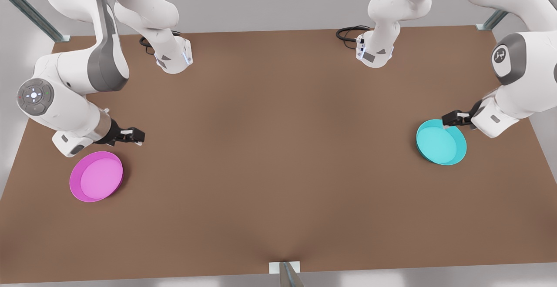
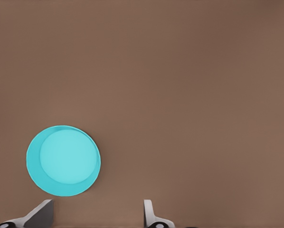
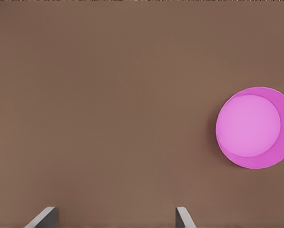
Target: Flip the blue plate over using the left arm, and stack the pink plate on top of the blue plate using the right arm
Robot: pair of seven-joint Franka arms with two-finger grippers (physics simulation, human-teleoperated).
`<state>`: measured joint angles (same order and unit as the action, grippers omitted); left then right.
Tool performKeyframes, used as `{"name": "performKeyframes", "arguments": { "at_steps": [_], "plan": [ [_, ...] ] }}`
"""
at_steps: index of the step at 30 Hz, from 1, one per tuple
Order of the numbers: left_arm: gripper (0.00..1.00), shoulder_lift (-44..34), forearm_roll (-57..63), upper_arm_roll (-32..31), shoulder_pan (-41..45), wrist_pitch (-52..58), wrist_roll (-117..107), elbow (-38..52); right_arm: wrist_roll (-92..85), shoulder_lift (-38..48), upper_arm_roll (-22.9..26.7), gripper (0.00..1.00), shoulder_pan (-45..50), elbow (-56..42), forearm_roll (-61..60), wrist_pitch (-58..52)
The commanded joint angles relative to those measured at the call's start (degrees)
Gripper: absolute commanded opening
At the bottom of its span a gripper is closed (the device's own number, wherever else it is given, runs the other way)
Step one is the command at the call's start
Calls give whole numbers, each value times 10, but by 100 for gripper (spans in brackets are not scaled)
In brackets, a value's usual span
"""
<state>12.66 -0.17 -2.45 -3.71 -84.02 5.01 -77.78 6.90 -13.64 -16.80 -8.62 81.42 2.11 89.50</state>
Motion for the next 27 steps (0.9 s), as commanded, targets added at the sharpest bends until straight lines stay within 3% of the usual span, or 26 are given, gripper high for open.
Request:
{"name": "performKeyframes", "arguments": {
  "at_steps": [1, 3, 7, 9, 13, 16, 17, 21, 27],
  "plan": [
    [100, 0, 10, 0, 0, 0, 0, 0, 1, -7, -2, 100, 2, -4, 3, -1],
    [100, 8, 10, 0, -12, 1, 7, 0, 8, -7, -2, 100, 0, 1, 3, -1],
    [100, 149, -73, -31, -204, -87, 178, 1, 7, -74, -2, 100, -18, 28, 3, 0],
    [100, 191, -99, -31, -240, -134, 237, -1, 7, -74, -3, 100, -36, 76, -4, 59],
    [100, 251, -140, -32, -310, -239, 311, -54, 0, -74, -3, 100, -25, 74, 3, 54],
    [100, 291, -150, -33, -346, -260, 378, -54, 7, -77, -11, 100, 17, 23, 13, 43],
    [100, 298, -151, -33, -355, -261, 396, -54, 5, -86, -11, 100, 43, 21, 15, 97],
    [100, 301, -152, -33, -362, -261, 431, -98, 7, -134, -10, 100, 234, 23, 106, 186],
    [100, 302, -153, -34, -362, -258, 459, -117, 7, -143, -11, 100, 266, 28, 82, 185]
  ]
}}
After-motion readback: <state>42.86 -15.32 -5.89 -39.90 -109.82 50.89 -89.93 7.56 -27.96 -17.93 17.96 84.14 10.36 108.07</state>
